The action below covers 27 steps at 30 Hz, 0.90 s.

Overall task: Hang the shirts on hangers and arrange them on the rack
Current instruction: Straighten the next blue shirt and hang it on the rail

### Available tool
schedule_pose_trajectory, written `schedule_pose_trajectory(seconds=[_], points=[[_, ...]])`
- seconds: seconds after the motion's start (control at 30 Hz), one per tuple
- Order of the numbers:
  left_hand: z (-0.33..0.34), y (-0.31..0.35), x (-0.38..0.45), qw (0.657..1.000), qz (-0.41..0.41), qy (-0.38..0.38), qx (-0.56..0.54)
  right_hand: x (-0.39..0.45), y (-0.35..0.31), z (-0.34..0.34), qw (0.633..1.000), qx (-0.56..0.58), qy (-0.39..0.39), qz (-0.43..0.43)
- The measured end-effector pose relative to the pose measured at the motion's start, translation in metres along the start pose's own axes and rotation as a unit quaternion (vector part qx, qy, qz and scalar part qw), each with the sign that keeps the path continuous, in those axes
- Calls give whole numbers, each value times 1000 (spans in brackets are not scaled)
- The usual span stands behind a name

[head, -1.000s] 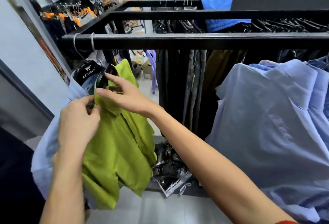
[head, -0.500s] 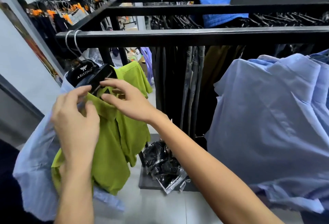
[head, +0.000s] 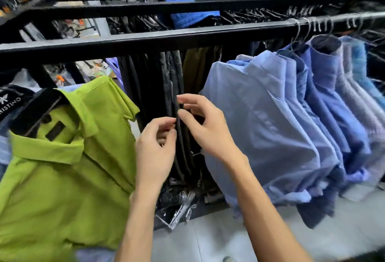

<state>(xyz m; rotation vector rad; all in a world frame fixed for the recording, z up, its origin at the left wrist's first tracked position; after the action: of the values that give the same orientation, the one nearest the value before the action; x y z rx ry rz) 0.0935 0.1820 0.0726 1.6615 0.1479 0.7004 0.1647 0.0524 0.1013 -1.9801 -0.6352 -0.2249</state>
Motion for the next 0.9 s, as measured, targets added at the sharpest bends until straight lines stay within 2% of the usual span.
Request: schedule_pose_trajectory(seconds=[0.17, 0.3, 0.4, 0.53, 0.67, 0.73, 0.83, 0.9], points=[[95, 1, -23, 989, -28, -135, -49, -29, 26, -73, 990, -135, 12, -31], [163, -3, -59, 968, -27, -244, -53, -58, 45, -129, 985, -158, 71, -2], [194, 1, -86, 953, -34, -283, -102, -82, 52, -161, 986, -140, 92, 22], [222, -4, -110, 945, -39, -307, -104, -108, 70, -193, 981, -102, 157, 51], [231, -10, -128, 965, -4, -252, -76, -128, 101, -204, 969, -18, 224, 107], [239, -12, -143, 964, 16, -260, -49, -136, 112, -203, 963, -15, 245, 109], [250, -24, -160, 964, 0, -267, -2, -146, 122, -196, 960, -24, 259, 106], [252, -36, -168, 969, -26, -245, 12, -156, 137, -185, 960, 38, 229, 156]])
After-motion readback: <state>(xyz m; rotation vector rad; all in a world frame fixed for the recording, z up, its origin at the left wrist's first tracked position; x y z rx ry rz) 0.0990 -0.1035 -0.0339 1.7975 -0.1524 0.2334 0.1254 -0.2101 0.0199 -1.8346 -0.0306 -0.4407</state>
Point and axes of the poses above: each hand's wrist, its own x-axis towards the middle knuckle, its own z-axis out of the palm, y = z × x, the point moved 6 cm from there along x, towards the middle knuckle, and after that the axes turned 13 degrees about -x, right-handed, at the moved point
